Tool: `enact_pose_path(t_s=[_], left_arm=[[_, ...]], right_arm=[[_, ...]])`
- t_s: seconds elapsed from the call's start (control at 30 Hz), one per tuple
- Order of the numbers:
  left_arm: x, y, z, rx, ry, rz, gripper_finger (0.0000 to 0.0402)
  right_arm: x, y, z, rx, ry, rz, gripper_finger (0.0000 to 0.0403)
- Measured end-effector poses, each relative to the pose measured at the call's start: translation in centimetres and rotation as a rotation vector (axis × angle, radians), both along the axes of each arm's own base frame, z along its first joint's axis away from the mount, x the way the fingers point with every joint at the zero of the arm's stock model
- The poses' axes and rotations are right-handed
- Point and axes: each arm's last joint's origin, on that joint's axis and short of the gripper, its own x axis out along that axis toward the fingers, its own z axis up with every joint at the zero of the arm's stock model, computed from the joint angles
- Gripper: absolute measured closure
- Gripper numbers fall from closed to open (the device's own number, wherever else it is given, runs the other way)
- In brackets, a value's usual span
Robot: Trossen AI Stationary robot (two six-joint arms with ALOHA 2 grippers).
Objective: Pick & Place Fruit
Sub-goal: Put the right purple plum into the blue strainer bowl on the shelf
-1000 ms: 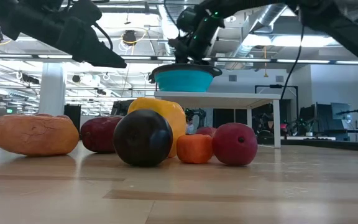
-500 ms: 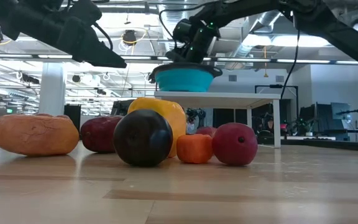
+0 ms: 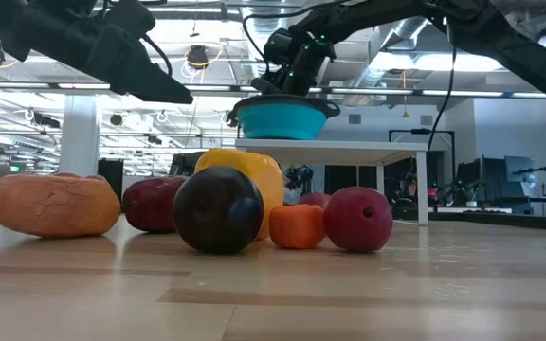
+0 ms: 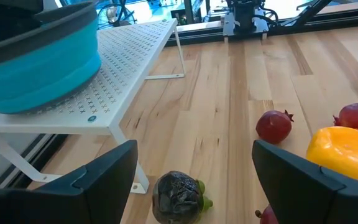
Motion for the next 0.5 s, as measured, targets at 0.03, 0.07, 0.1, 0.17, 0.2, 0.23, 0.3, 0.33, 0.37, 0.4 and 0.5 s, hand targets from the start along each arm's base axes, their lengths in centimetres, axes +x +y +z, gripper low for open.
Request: enact_pose_path(t_s=[0.03, 0.07, 0.1, 0.17, 0.2, 0.23, 0.3, 0.33, 0.37, 0.4, 0.5], left_arm=[[0.0, 0.0, 0.0, 0.0, 0.0, 0.0, 0.0092], [0.0, 0.0, 0.0, 0.0, 0.0, 0.0, 0.0092], [0.0, 0.0, 0.0, 0.0, 0.0, 0.0, 0.0092], [0.0, 0.0, 0.0, 0.0, 0.0, 0.0, 0.0092], [0.0, 0.0, 0.0, 0.0, 0.0, 0.0, 0.0092], [0.0, 0.0, 0.0, 0.0, 0.0, 0.0, 0.0092], [0.0, 0.0, 0.0, 0.0, 0.0, 0.0, 0.0092], [0.0, 0.0, 0.0, 0.0, 0.0, 0.0, 0.0092], [0.0, 0.0, 0.0, 0.0, 0.0, 0.0, 0.0092], [0.0, 0.0, 0.0, 0.0, 0.0, 0.0, 0.0092], [0.0, 0.0, 0.0, 0.0, 0.0, 0.001, 0.0092]], right_arm=[[0.0, 0.0, 0.0, 0.0, 0.0, 0.001, 0.0111], [0.01, 0.02, 0.0, -0.002, 0.001, 0.005, 0.0111], [0.01, 0.02, 0.0, -0.001, 0.001, 0.007, 0.0111], [0.02, 0.04, 0.0, 0.001, 0.0, 0.01, 0.0111], [0.02, 0.05, 0.0, 0.002, -0.001, 0.011, 0.0111], [0.02, 0.04, 0.0, 0.002, -0.001, 0.012, 0.011], [0.01, 0.04, 0.0, 0.0, 0.0, 0.018, 0.0107], [0.02, 0.06, 0.02, -0.001, 0.0, 0.019, 0.0104], [0.02, 0.06, 0.02, 0.001, -0.001, 0.02, 0.01], [0.03, 0.07, 0.02, 0.003, -0.002, 0.022, 0.0094], [0.04, 0.04, 0.04, 0.035, -0.026, 0.046, 0.0069]])
